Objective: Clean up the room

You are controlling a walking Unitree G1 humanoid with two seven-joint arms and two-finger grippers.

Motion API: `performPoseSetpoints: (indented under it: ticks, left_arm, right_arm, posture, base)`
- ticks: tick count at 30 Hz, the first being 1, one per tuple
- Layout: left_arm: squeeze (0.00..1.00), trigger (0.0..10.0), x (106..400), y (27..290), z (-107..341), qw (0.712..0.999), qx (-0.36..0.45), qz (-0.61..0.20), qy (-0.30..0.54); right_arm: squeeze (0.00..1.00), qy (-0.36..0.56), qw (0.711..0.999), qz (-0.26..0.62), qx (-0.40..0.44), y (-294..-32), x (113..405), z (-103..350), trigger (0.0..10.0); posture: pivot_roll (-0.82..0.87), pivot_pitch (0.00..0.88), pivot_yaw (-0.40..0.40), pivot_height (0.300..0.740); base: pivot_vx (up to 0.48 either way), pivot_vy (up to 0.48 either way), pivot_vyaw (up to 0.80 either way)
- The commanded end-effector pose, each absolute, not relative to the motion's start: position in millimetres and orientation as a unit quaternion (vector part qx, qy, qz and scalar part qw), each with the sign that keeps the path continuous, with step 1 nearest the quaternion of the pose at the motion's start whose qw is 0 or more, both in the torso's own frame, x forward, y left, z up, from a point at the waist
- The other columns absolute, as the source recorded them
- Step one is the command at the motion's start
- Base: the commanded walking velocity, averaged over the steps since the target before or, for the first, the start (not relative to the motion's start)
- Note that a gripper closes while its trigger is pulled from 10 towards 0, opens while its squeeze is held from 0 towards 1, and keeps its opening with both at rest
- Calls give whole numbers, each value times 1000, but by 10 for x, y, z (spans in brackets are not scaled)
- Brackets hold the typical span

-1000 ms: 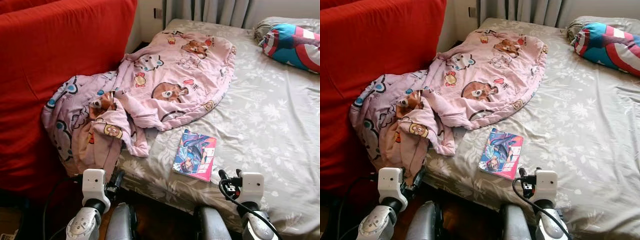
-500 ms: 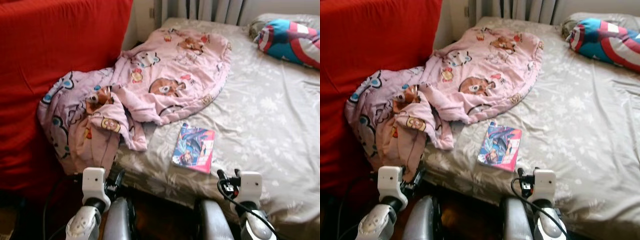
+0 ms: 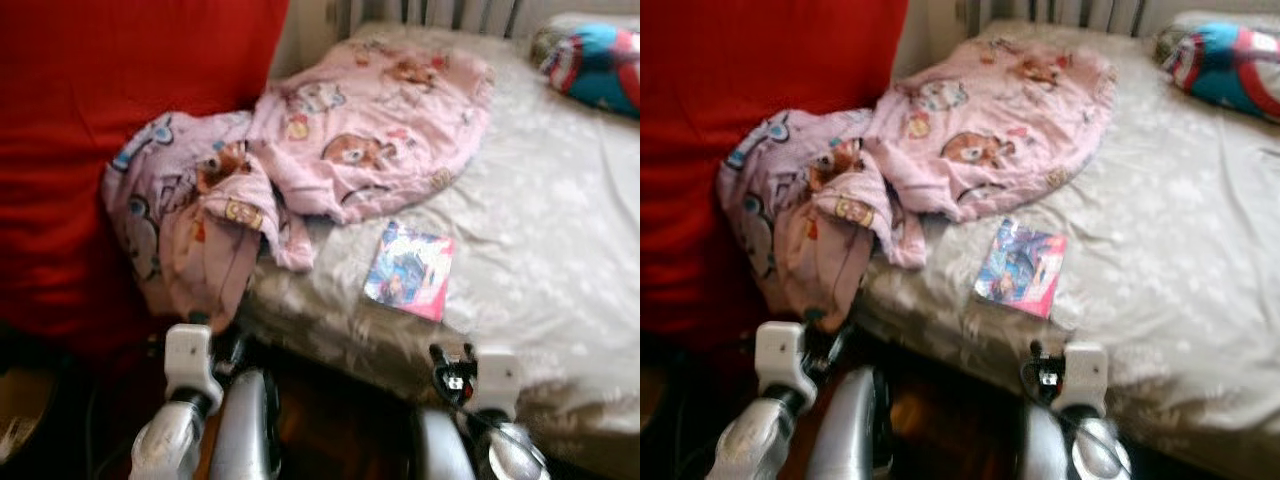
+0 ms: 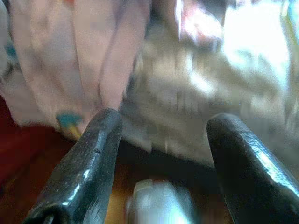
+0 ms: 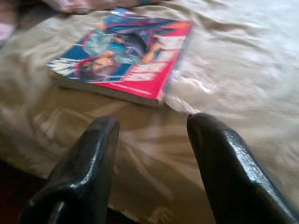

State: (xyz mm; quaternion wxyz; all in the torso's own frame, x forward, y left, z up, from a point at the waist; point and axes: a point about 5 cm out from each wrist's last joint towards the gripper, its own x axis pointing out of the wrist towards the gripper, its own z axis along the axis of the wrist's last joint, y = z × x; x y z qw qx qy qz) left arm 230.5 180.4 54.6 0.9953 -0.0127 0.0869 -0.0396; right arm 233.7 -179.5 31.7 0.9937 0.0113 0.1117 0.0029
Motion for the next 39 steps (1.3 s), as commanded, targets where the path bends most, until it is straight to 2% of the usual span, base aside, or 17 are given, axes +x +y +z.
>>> performPoseSetpoints:
  ticks: [1,21,39]
  left_arm:
    - [0,10000,2326,1834,580,996,-7,-38,82]
    - [0,10000,2356,1833,601,996,-4,-41,76]
    - [0,10000,2370,1844,623,997,-2,-37,71]
  right_arm:
    - [0,118,993,-1,17,-1781,2296,275,10000]
    - [0,92,996,-14,8,-1856,2453,378,10000]
    - [0,97,995,34,9,-1745,2646,386,10000]
  posture:
    - [-33,140,19,553]
    - [-32,138,22,553]
    - [-22,139,25,553]
  base:
    - [0,0,0]
    - [0,0,0]
    - [275,0,0]
